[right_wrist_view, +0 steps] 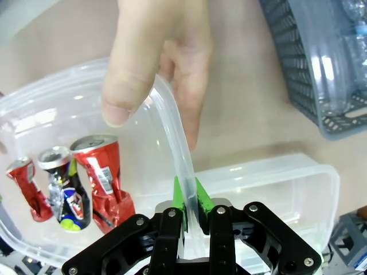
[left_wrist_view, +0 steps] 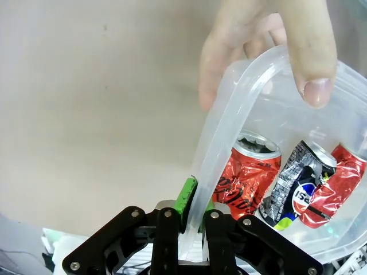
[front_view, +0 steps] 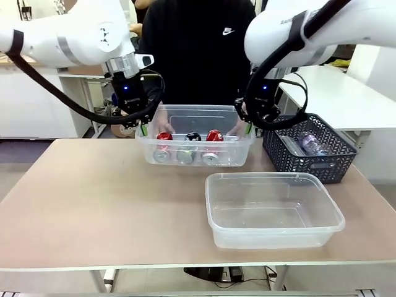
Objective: Sort the waste into each basket.
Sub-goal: Release the Organizing box you were holding.
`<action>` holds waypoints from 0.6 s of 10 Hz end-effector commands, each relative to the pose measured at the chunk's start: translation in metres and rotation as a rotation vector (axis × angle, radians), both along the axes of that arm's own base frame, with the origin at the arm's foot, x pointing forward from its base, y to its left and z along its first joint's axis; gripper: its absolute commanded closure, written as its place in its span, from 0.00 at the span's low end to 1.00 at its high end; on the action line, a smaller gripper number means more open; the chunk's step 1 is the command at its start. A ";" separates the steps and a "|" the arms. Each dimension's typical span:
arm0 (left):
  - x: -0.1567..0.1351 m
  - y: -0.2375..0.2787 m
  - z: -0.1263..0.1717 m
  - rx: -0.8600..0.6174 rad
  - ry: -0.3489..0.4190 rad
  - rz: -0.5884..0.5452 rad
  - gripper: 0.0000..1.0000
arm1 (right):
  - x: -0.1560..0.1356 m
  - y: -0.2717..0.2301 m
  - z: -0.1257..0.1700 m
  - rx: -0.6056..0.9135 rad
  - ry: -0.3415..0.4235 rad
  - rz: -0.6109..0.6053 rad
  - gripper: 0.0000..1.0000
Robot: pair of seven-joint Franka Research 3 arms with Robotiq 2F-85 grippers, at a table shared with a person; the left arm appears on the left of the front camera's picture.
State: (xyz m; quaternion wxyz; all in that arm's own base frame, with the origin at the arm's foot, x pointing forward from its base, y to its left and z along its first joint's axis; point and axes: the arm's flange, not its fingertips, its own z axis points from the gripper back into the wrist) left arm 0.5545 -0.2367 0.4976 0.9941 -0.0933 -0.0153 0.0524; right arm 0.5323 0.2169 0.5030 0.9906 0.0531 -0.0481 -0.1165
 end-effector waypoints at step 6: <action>-0.005 0.000 0.006 0.006 -0.019 -0.010 0.36 | -0.008 -0.007 0.005 -0.003 -0.018 -0.028 0.38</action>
